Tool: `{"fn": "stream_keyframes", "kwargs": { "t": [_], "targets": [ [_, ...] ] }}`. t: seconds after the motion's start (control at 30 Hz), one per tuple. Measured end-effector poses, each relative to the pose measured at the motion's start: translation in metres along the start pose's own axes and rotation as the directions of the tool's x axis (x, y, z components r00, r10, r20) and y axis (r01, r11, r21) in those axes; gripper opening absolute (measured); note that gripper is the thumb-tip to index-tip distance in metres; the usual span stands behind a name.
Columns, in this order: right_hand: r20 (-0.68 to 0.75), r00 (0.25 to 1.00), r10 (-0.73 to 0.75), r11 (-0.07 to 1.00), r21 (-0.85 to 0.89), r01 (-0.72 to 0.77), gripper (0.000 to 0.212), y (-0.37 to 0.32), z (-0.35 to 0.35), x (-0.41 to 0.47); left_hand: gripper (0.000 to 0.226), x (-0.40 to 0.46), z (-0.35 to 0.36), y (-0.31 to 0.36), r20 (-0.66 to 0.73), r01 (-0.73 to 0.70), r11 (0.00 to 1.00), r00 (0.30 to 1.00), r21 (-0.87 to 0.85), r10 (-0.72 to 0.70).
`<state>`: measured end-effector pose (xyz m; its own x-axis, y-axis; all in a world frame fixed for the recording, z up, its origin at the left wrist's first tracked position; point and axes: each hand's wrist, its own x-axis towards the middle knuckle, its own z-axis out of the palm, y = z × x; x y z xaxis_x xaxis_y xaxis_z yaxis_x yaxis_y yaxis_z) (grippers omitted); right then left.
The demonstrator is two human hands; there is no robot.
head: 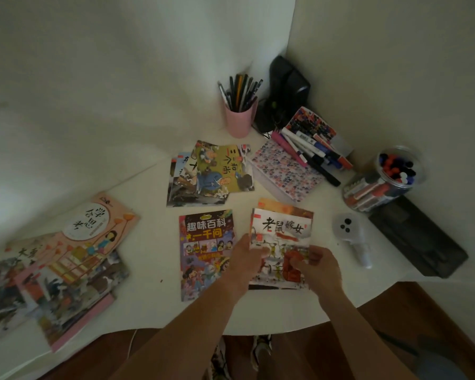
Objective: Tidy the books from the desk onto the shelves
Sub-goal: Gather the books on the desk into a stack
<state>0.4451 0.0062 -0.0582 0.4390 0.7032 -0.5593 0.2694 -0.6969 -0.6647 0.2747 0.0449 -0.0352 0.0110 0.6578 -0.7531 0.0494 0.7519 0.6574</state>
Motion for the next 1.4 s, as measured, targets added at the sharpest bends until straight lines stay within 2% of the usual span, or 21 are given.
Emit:
{"fn": "stream_keyframes", "kwargs": {
  "t": [0.1, 0.17, 0.23, 0.33, 0.47, 0.53, 0.6, 0.7, 0.77, 0.8, 0.83, 0.87, 0.9, 0.93, 0.97, 1.0, 1.03, 1.17, 1.3, 1.33, 1.4],
  "targets": [
    [0.047, 0.995, -0.093, 0.952, 0.296, 0.075, 0.051, -0.019, -0.01, -0.003, 0.026, -0.019, -0.017, 0.003, 0.165, -0.238, 0.968, 0.955, -0.077, 0.247],
    [0.042, 0.982, -0.183, 0.909, 0.387, 0.153, 0.053, -0.03, -0.017, -0.003, 0.03, -0.02, -0.024, 0.005, 0.219, -0.346, 0.936, 0.91, -0.06, 0.351],
    [0.03, 0.971, -0.237, 0.899, 0.385, 0.208, 0.047, -0.033, -0.02, 0.0, 0.036, -0.018, -0.029, 0.006, 0.239, -0.387, 0.921, 0.891, -0.042, 0.385],
    [-0.015, 0.957, -0.288, 0.899, 0.339, 0.276, 0.029, -0.031, -0.018, 0.001, 0.036, -0.014, -0.03, 0.001, 0.176, -0.404, 0.914, 0.903, 0.038, 0.392],
    [0.028, 0.948, -0.316, 0.909, 0.294, 0.295, 0.042, -0.025, -0.004, -0.011, 0.051, -0.015, -0.031, -0.009, 0.137, -0.434, 0.897, 0.897, 0.084, 0.421],
    [0.05, 0.96, -0.277, 0.926, 0.279, 0.253, 0.038, -0.019, 0.003, -0.012, 0.06, -0.021, -0.03, -0.008, 0.119, -0.402, 0.91, 0.913, 0.1, 0.391],
    [0.062, 0.964, -0.259, 0.938, 0.255, 0.236, 0.026, -0.015, 0.007, -0.01, 0.057, -0.023, -0.029, -0.008, 0.107, -0.393, 0.903, 0.919, 0.171, 0.38],
    [0.099, 0.953, -0.285, 0.952, 0.145, 0.27, 0.033, -0.021, 0.002, -0.012, 0.042, -0.016, -0.032, -0.007, 0.076, -0.387, 0.892, 0.922, 0.236, 0.38],
    [0.143, 0.948, -0.286, 0.951, 0.162, 0.262, 0.031, -0.027, -0.002, -0.013, 0.04, -0.012, -0.039, -0.006, 0.111, -0.385, 0.871, 0.923, 0.306, 0.369],
    [0.172, 0.954, -0.245, 0.961, 0.177, 0.214, 0.028, -0.03, -0.003, -0.013, 0.042, -0.007, -0.044, -0.008, 0.128, -0.398, 0.831, 0.917, 0.389, 0.379],
    [0.194, 0.964, -0.184, 0.975, 0.161, 0.154, 0.024, -0.031, -0.002, -0.011, 0.045, -0.003, -0.05, -0.011, 0.126, -0.407, 0.75, 0.906, 0.522, 0.404],
    [0.202, 0.971, -0.127, 0.986, 0.134, 0.101, 0.02, -0.031, 0.001, -0.007, 0.049, 0.001, -0.058, -0.016, 0.118, -0.393, 0.624, 0.893, 0.675, 0.435],
    [0.192, 0.978, -0.079, 0.995, 0.076, 0.065, 0.019, -0.029, 0.003, -0.003, 0.054, 0.003, -0.066, -0.023, 0.135, -0.373, 0.458, 0.871, 0.806, 0.472],
    [0.172, 0.984, -0.043, 0.999, -0.009, 0.045, 0.022, -0.026, 0.006, 0.003, 0.058, 0.004, -0.075, -0.03, 0.182, -0.363, 0.305, 0.853, 0.881, 0.489],
    [0.155, 0.988, -0.021, 0.994, -0.105, 0.038, 0.028, -0.024, 0.008, 0.008, 0.059, 0.003, -0.082, -0.036, 0.233, -0.358, 0.192, 0.849, 0.914, 0.474],
    [0.145, 0.989, -0.02, 0.981, -0.188, 0.047, 0.033, -0.024, 0.01, 0.011, 0.058, 0.0, -0.088, -0.041, 0.267, -0.355, 0.121, 0.852, 0.927, 0.451],
    [0.142, 0.989, -0.036, 0.964, -0.258, 0.073, 0.037, -0.025, 0.011, 0.012, 0.057, 0.0, -0.093, -0.047, 0.275, -0.347, 0.101, 0.862, 0.932, 0.426],
    [0.11, 0.988, -0.106, 0.872, -0.468, 0.146, 0.044, -0.03, 0.014, 0.009, 0.057, -0.005, -0.108, -0.047, 0.215, -0.301, 0.123, 0.864, 0.946, 0.456],
    [-0.073, 0.979, -0.19, 0.73, -0.677, 0.091, 0.047, -0.045, 0.02, -0.002, 0.057, 0.0, -0.129, -0.031, 0.108, -0.214, 0.181, 0.877, 0.96, 0.468],
    [-0.097, 0.969, -0.228, 0.729, -0.676, 0.104, 0.047, -0.052, 0.025, -0.003, 0.054, 0.004, -0.134, -0.026, 0.058, -0.206, 0.232, 0.853, 0.951, 0.519],
    [-0.035, 0.959, -0.281, 0.813, -0.54, 0.218, 0.05, -0.072, 0.043, 0.001, 0.044, 0.019, -0.143, -0.011, -0.11, -0.177, 0.369, 0.762, 0.912, 0.638]
  ]
}}
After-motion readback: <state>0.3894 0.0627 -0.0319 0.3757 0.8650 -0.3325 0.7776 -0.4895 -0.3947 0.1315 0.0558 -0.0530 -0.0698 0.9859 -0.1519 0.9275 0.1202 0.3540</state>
